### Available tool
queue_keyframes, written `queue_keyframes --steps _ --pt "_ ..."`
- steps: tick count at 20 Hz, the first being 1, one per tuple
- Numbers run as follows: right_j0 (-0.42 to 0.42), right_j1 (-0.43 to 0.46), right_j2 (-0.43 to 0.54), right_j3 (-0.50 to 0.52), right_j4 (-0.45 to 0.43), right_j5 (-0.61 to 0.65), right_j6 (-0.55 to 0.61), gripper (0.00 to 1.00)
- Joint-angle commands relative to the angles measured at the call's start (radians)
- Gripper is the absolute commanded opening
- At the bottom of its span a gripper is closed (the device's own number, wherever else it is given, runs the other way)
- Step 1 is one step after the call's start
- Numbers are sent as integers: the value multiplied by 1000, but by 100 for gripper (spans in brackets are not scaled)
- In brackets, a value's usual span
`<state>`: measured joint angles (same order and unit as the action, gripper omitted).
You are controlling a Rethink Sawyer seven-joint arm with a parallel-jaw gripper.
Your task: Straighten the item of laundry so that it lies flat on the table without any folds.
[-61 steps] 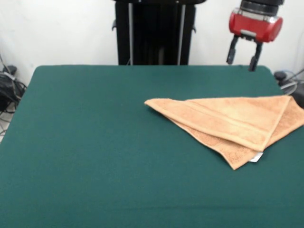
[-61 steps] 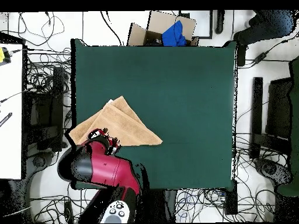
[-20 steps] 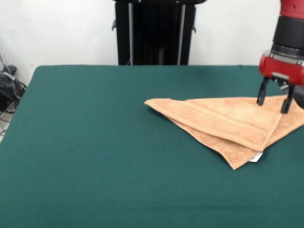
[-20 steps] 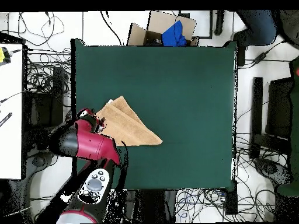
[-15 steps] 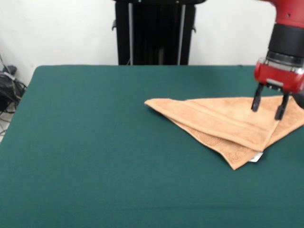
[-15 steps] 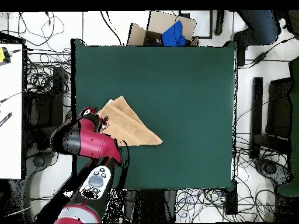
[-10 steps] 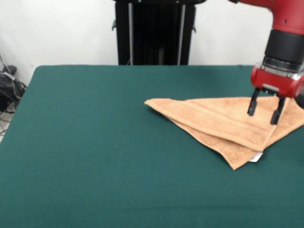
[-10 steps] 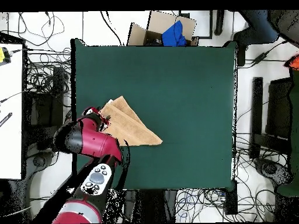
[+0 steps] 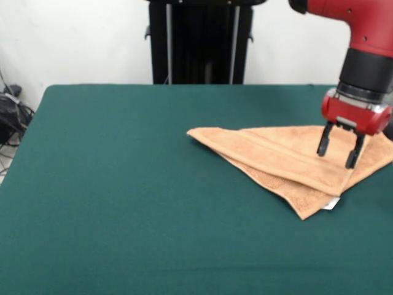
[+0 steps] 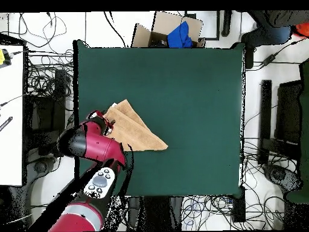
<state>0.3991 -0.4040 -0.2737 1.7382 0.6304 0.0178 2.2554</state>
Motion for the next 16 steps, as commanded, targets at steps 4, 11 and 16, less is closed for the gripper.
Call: queue_keyframes --steps 4,11,16 --pt "16 40 10 -69 90 -24 216 100" --pt "5 52 28 -80 102 -28 219 100" --pt "4 70 27 -88 103 -41 214 100"
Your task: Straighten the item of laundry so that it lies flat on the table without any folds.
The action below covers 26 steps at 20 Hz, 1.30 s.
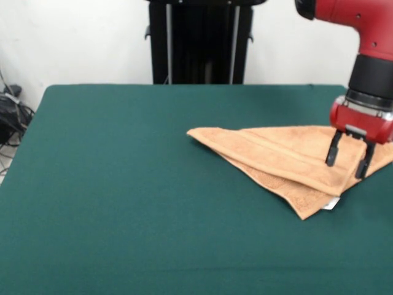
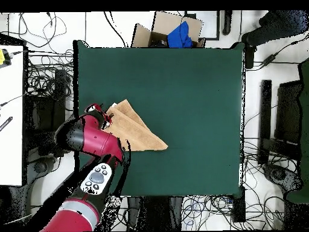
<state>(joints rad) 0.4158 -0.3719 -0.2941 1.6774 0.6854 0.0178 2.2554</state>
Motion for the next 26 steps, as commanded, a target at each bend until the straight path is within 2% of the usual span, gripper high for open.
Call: queue_keyframes --steps 1,8,26 --pt "-10 41 51 -26 49 -44 215 100" --pt "-14 36 65 -6 34 -71 217 100" --pt "35 132 24 -89 117 -66 213 100"
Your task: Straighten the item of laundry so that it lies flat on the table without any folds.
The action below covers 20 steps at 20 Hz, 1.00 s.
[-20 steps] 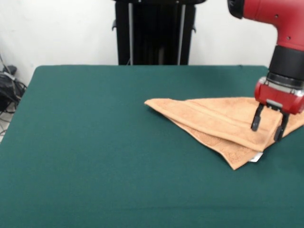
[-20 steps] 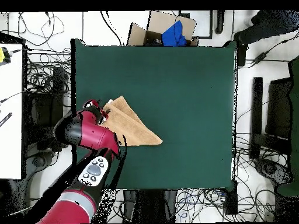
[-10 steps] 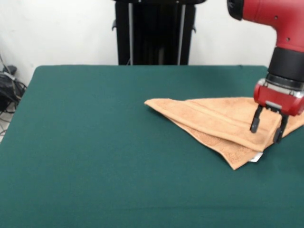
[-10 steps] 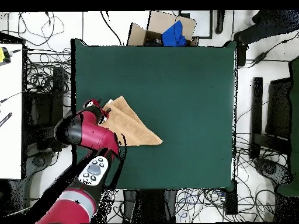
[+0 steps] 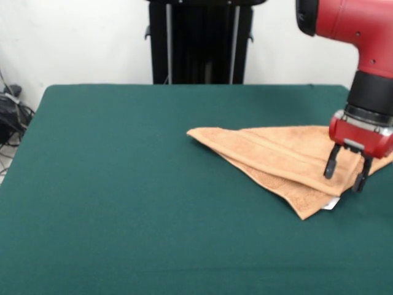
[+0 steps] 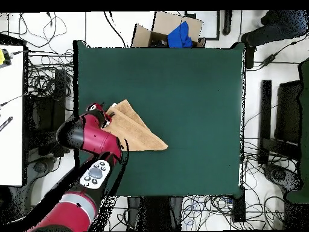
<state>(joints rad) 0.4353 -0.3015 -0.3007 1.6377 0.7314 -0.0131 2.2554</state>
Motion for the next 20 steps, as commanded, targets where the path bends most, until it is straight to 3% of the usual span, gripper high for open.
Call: queue_keyframes --steps 1,10,11,20 --pt "15 64 32 -52 71 -35 210 100" --pt "8 64 47 -50 55 -40 205 100" --pt "9 64 48 -48 54 -52 208 0" --pt "-10 48 69 -38 38 -45 200 0"
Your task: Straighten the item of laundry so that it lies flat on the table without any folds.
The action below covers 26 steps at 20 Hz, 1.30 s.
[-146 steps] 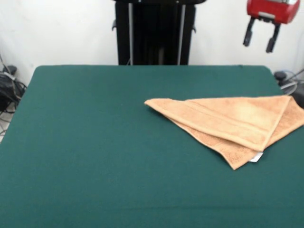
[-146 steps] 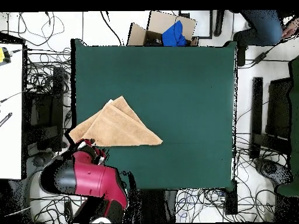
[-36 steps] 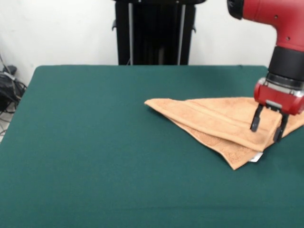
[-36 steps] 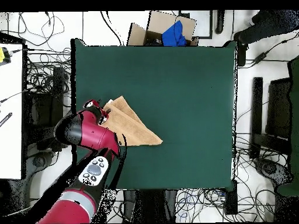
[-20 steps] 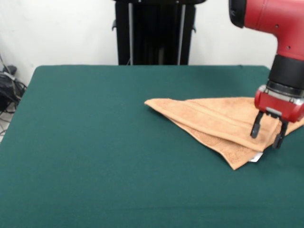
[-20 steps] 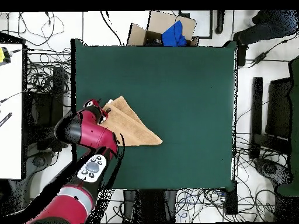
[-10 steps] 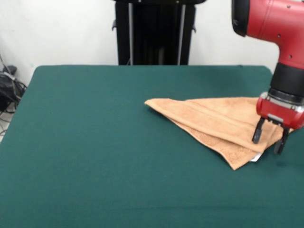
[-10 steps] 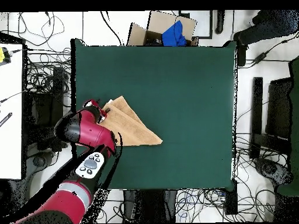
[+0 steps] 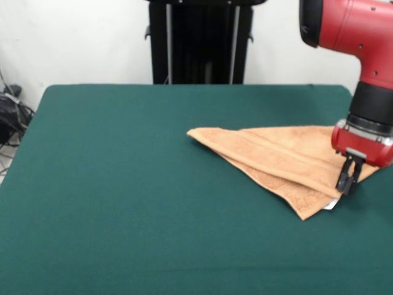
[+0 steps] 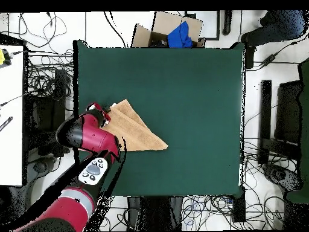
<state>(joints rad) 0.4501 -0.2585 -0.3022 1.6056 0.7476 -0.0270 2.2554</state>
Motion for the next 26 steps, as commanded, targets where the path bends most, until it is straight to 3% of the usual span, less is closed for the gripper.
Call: queue_keyframes --steps 1,10,11,26 --pt "-29 2 78 -2 18 -34 201 0" --pt "-33 -8 84 13 2 -39 196 0" --pt "-43 -15 102 23 -13 -59 200 100" --pt "-44 -8 111 34 -20 -55 192 100"
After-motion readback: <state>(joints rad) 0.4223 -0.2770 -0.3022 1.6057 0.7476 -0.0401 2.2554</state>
